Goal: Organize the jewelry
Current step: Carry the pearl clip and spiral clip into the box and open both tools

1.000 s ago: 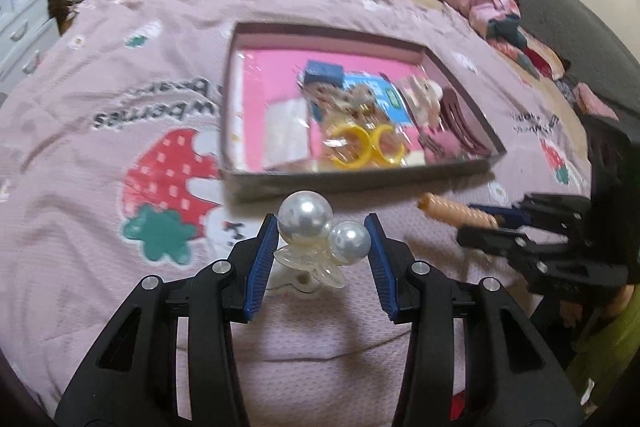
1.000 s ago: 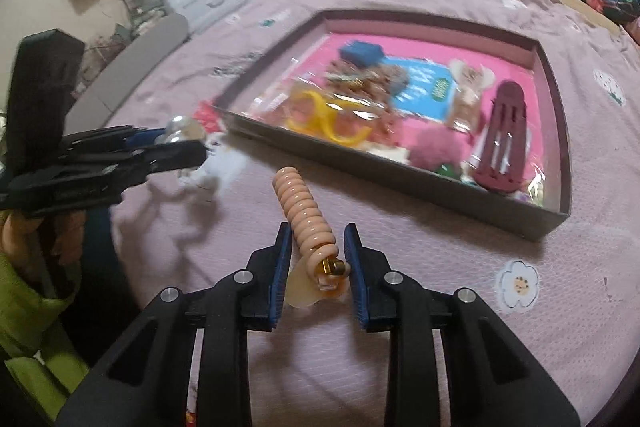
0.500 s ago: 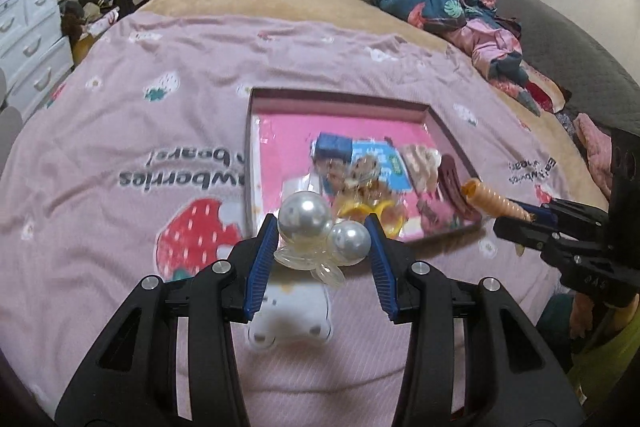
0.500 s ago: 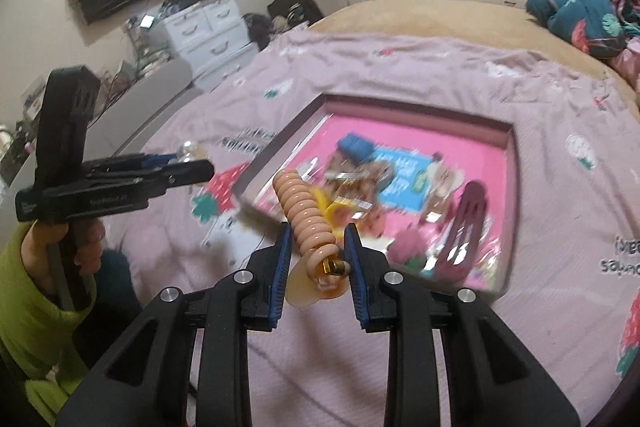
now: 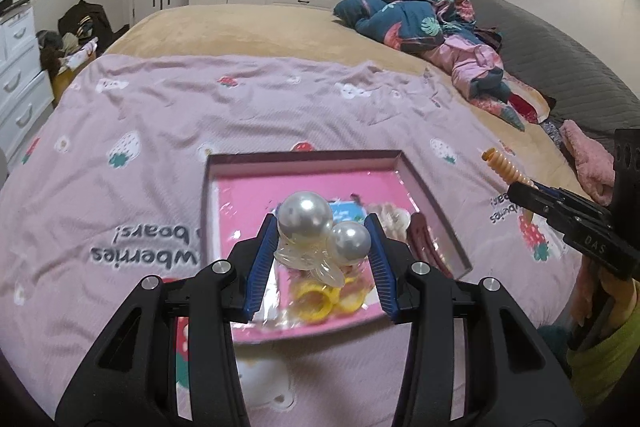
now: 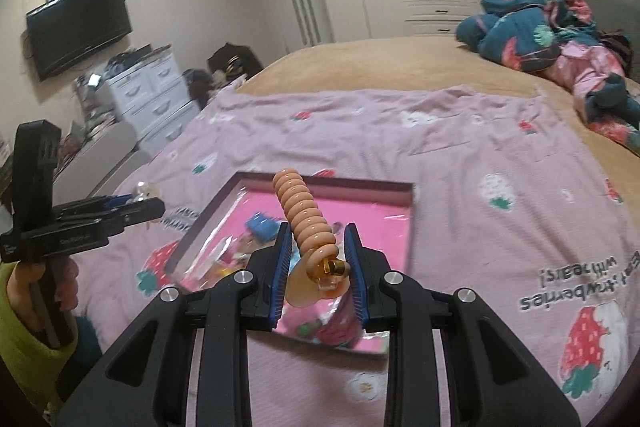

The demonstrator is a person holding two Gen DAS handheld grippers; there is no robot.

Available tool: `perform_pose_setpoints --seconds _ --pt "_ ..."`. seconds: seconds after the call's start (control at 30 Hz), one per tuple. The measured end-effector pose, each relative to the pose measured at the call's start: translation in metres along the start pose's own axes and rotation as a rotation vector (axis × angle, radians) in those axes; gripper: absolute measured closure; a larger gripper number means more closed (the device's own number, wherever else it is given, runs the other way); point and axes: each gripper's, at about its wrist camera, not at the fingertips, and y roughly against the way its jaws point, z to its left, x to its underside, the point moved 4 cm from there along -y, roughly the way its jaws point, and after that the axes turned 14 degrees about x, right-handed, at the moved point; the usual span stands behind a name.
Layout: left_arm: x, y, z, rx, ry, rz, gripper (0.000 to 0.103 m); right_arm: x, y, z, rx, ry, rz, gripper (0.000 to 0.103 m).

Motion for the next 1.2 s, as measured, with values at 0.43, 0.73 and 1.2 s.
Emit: perform_pose_setpoints --seconds 0.43,0.73,1.2 --pt "0.008 -0.048 -0.002 -0.008 0.008 0.062 0.067 0.013 -0.024 -0.017 0.038 -0.047 0.038 0.077" --pt "0.025 -0.063 0.018 -0.054 0.016 0.113 0.067 0.033 -0.056 0.006 0.004 -0.006 0.120 0.077" --pt "0.045 -0.063 0.046 -0.078 0.073 0.144 0.067 0.070 -0.099 0.055 -0.036 0.106 0.255 0.077"
